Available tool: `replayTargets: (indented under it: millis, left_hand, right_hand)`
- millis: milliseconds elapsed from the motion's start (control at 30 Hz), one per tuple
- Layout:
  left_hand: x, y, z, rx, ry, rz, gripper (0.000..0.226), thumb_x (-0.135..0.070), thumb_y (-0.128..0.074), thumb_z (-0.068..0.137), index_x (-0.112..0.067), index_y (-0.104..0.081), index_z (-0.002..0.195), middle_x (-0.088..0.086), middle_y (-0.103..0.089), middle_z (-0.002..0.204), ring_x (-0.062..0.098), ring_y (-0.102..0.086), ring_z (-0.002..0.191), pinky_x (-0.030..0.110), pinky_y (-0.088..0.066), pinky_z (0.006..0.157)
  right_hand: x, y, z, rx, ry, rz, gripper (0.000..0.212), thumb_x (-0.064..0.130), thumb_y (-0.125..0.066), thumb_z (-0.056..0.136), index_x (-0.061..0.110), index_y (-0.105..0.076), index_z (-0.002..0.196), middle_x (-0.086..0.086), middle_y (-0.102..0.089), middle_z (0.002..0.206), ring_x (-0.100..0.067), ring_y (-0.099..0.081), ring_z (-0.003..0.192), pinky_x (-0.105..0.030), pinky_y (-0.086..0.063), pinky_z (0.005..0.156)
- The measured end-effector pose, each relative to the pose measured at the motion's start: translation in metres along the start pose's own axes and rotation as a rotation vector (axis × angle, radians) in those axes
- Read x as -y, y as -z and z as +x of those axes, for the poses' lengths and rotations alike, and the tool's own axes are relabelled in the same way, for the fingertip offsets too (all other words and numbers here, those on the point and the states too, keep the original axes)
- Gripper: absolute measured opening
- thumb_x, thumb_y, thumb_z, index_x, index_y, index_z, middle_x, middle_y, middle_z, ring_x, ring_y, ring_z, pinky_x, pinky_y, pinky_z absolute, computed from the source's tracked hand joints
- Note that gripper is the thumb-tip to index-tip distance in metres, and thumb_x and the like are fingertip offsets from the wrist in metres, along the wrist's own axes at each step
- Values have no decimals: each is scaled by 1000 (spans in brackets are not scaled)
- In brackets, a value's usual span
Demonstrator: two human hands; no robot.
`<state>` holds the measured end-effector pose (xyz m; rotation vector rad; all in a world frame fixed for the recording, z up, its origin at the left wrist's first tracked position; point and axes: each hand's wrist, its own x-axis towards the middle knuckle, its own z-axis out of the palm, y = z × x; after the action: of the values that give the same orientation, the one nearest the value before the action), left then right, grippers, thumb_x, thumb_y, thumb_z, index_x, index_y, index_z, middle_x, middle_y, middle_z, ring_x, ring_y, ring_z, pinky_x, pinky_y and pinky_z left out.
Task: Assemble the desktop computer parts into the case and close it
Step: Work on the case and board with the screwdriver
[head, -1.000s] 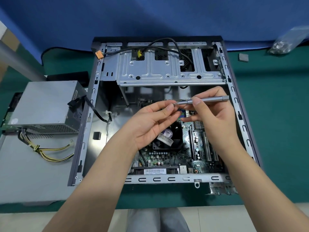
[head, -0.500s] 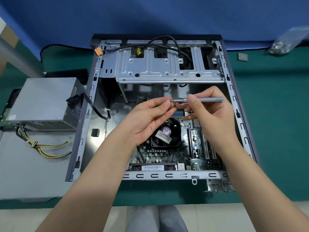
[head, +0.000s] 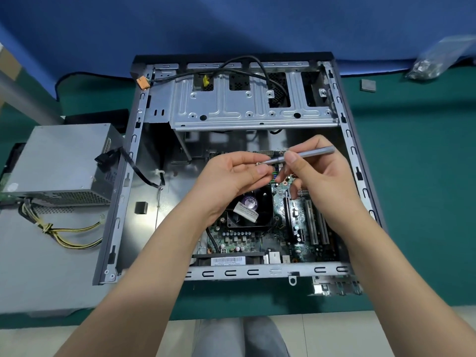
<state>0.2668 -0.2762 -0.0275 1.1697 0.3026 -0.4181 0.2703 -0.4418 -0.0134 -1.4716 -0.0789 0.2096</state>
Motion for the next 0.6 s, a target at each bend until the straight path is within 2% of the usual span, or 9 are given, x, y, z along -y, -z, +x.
replayTargets:
  millis: [67, 167, 233, 300, 367, 400, 433, 500, 600]
  left_hand:
    - [1, -1, 0, 6, 5, 5, 23, 3, -66, 79, -6, -64, 100, 9, -74, 85, 17, -72, 83, 19, -56, 72]
    - [1, 0, -1, 29, 32, 72, 47, -8, -75, 66, -12, -61, 111, 10, -74, 90, 21, -72, 88, 23, -56, 74]
    - [4, 1, 1, -5, 36, 201, 52, -9, -78, 71, -16, -57, 118, 7, -75, 93, 22, -71, 90, 29, -57, 81]
    - [10, 3, 4, -145, -21, 421, 50, -12, -76, 79, -19, -54, 123, -2, -74, 91, 17, -70, 86, 33, -56, 84]
    - [15, 6, 7, -305, -156, 842, 43, -19, -70, 85, -23, -53, 124, -12, -69, 95, 11, -65, 87, 32, -52, 84]
    - [17, 8, 7, -313, -212, 1056, 41, -23, -67, 87, -23, -53, 126, -10, -66, 103, 12, -61, 95, 32, -49, 89]
    - [19, 9, 7, -275, -239, 1210, 40, -28, -64, 89, -22, -53, 127, -6, -63, 113, 15, -57, 106, 33, -45, 95]
    - [20, 9, 6, -161, -210, 1359, 42, -37, -59, 92, -21, -53, 130, -1, -57, 127, 18, -48, 120, 34, -39, 101]
    - [16, 11, 7, -69, -188, 1526, 43, -41, -54, 94, -21, -51, 133, 1, -57, 132, 21, -50, 121, 35, -39, 98]
  right_hand:
    - [0, 0, 0, 4, 2, 1, 10, 3, -56, 93, 10, -52, 86, -2, -61, 67, -17, -63, 61, -23, -45, 42]
    - [-1, 1, 0, -9, 4, -4, 10, 3, -57, 93, 11, -53, 86, -3, -61, 65, -16, -62, 60, -23, -43, 41]
    - [-2, 1, 1, -37, -1, -23, 10, 5, -58, 93, 12, -53, 87, -6, -59, 65, -14, -58, 56, -22, -41, 40]
    - [-4, 2, 2, -104, -19, -43, 10, 7, -59, 93, 14, -54, 87, 0, -60, 63, -12, -55, 52, -20, -38, 40]
    - [-6, 3, 5, -206, -59, -51, 12, 10, -58, 94, 18, -54, 85, 6, -60, 61, -10, -53, 50, -18, -35, 39]
    - [-8, 3, 7, -257, -89, -48, 14, 12, -57, 94, 20, -54, 84, 7, -60, 61, -9, -52, 50, -19, -34, 39]
    - [-10, 4, 9, -300, -120, -42, 14, 15, -55, 95, 22, -53, 82, 7, -60, 61, -10, -52, 50, -19, -34, 38]
    - [-16, 5, 13, -350, -171, -66, 15, 20, -52, 96, 21, -51, 82, 5, -60, 62, -10, -51, 51, -21, -33, 39]
    - [-25, 5, 20, -384, -207, -201, 14, 24, -50, 97, 22, -49, 84, 1, -61, 69, -10, -53, 50, -27, -36, 47]
